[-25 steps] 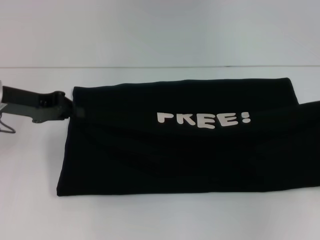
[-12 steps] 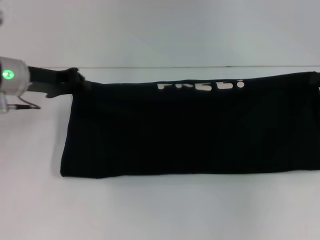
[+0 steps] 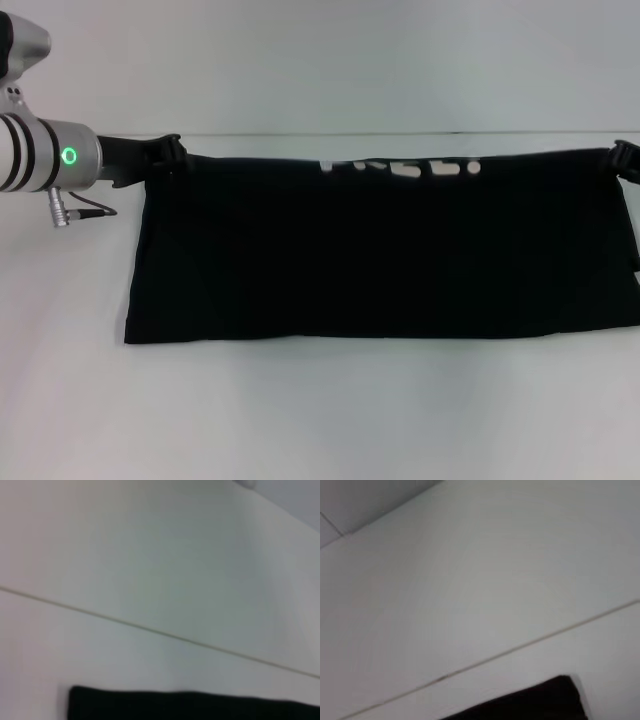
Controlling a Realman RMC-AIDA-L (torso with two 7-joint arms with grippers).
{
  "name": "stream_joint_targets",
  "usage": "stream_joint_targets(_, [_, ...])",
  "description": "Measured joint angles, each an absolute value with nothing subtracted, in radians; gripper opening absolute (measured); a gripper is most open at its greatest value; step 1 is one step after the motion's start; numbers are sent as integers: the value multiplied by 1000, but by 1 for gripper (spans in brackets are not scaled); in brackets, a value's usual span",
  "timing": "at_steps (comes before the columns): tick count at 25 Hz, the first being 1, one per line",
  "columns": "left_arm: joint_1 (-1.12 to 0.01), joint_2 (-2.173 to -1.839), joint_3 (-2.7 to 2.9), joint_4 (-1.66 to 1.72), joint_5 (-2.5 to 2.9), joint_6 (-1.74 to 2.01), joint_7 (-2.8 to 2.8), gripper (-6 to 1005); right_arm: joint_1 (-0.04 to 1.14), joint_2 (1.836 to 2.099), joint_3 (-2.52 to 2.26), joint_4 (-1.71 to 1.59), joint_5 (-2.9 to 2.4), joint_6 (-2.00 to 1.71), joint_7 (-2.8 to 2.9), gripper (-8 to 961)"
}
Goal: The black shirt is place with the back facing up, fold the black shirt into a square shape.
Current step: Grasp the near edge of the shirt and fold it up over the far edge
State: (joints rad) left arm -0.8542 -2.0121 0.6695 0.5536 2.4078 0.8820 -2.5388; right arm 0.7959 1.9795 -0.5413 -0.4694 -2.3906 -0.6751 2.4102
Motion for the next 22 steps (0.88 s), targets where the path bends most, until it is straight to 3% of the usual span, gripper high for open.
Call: stream_joint_targets(22, [-883, -2038, 719, 513, 2408, 691, -2529, 158, 855, 2003, -583, -425, -2391, -503, 2410, 141])
